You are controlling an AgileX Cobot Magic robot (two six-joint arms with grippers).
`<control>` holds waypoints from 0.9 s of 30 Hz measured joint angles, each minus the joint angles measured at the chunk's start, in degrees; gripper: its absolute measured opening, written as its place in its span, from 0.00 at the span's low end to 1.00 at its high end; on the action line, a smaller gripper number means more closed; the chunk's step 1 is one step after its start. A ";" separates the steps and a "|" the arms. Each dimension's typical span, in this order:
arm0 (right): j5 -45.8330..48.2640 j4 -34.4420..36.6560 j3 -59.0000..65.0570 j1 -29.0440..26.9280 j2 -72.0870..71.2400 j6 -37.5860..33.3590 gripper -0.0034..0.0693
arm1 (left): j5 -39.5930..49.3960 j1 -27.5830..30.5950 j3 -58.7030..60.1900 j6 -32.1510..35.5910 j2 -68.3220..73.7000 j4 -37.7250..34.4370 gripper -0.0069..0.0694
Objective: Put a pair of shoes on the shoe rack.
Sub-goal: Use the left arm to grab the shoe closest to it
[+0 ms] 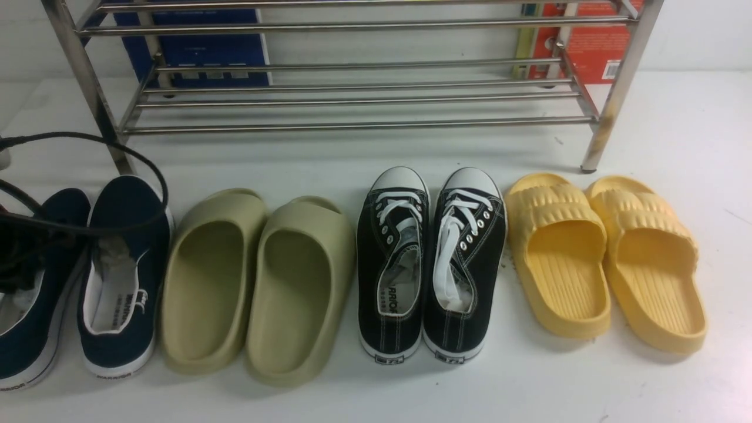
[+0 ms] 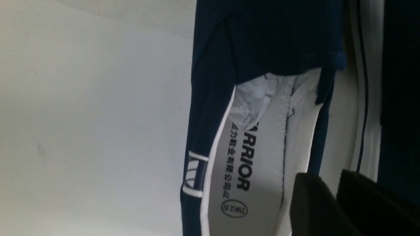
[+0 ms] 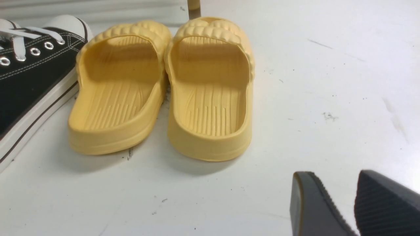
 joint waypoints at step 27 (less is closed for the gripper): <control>0.00 0.00 0.00 0.00 0.00 0.00 0.38 | 8.31 0.00 0.13 -4.68 -3.37 -1.28 0.09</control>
